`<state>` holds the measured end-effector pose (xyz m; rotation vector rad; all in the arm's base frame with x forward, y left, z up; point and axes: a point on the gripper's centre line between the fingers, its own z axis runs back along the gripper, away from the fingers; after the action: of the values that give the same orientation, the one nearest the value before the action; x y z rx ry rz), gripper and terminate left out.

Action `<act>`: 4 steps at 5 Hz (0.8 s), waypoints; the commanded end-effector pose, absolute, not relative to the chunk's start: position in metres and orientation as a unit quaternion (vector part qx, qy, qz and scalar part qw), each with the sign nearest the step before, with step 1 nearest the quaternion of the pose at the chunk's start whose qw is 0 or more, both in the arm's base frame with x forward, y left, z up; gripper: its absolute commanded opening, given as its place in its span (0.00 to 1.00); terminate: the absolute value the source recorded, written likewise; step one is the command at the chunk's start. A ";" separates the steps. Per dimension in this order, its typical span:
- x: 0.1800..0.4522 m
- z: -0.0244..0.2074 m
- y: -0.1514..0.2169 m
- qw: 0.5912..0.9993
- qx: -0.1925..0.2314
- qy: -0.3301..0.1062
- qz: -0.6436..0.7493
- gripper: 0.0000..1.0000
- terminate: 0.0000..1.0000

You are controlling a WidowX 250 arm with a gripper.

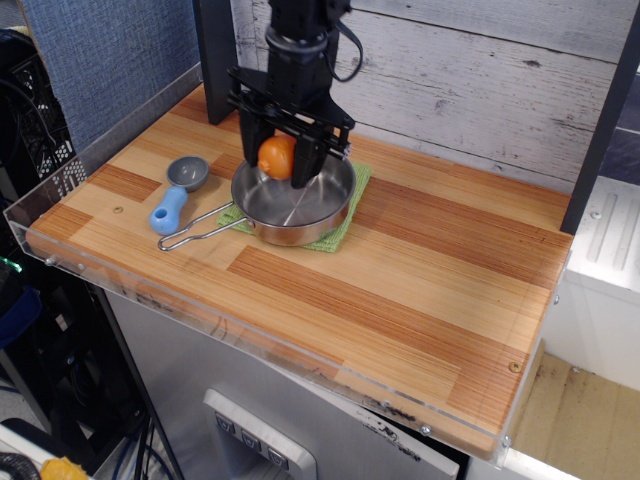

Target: Place the orange pepper in the saucepan.

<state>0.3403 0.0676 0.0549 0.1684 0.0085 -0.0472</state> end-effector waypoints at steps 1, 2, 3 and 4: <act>0.346 0.054 0.069 0.996 0.087 0.002 -0.031 1.00 0.00; 0.344 0.061 0.068 0.996 0.087 -0.008 -0.031 1.00 0.00; 0.340 0.077 0.069 0.996 0.087 -0.025 -0.027 1.00 0.00; 0.334 0.104 0.071 0.996 0.077 -0.041 -0.008 1.00 0.00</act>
<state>0.3363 0.0641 0.0865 0.1357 -0.0193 -0.0201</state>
